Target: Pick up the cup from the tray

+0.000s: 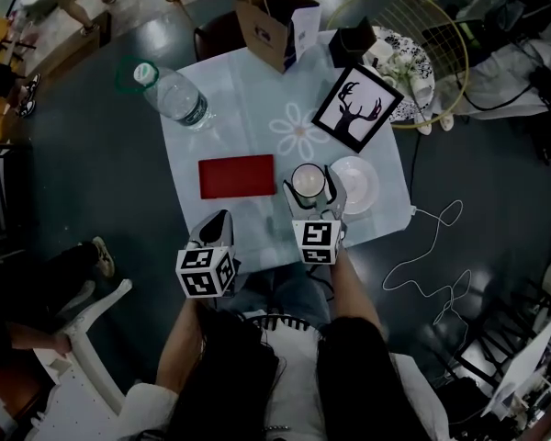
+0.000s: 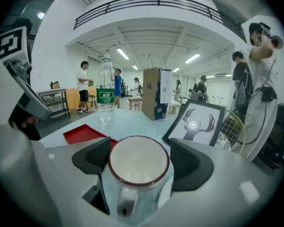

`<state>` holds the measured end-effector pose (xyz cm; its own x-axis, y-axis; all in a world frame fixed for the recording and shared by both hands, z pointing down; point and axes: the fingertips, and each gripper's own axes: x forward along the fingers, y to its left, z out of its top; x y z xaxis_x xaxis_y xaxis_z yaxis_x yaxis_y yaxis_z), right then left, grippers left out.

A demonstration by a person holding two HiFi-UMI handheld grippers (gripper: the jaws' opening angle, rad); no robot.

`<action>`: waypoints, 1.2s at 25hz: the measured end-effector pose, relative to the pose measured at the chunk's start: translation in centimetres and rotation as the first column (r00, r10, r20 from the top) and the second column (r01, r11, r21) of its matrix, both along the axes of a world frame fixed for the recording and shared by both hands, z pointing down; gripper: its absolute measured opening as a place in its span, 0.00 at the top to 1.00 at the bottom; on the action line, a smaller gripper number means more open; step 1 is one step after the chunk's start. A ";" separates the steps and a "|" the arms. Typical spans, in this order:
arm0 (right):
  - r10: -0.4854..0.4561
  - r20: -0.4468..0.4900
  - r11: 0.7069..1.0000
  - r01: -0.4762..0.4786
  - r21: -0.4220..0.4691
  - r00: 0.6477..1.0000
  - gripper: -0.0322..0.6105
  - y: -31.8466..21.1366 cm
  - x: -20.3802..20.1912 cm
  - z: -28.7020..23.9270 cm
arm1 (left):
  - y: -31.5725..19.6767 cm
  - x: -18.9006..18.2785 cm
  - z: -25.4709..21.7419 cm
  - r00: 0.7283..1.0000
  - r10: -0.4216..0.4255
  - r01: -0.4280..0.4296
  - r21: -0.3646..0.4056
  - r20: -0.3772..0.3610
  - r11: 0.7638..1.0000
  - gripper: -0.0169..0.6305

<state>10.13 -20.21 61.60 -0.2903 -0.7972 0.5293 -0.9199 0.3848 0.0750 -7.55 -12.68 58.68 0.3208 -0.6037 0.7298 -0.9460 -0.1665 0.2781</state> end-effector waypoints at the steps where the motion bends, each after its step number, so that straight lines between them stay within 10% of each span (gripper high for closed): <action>1: -0.007 0.007 1.000 0.007 0.022 1.000 0.29 -0.1 -0.2 -0.7 | 0.0 -0.1 0.1 1.000 -0.001 0.001 -0.001 0.001 1.000 0.97; 10: 0.048 0.110 0.998 -0.051 0.024 0.993 0.28 -0.4 -0.5 -6.5 | -0.5 0.0 -1.5 0.999 0.000 0.002 0.043 -0.036 0.999 0.97; 21: 0.052 0.067 0.989 -0.060 0.135 0.996 0.49 1.7 -1.3 -13.1 | -1.4 0.3 -5.9 0.997 0.053 -0.042 0.185 -0.051 0.982 0.97; 30: 0.123 0.029 0.973 -0.126 0.193 0.992 0.91 3.6 -0.6 -16.0 | -1.0 0.5 -9.1 0.997 0.061 -0.043 0.278 -0.055 0.960 0.97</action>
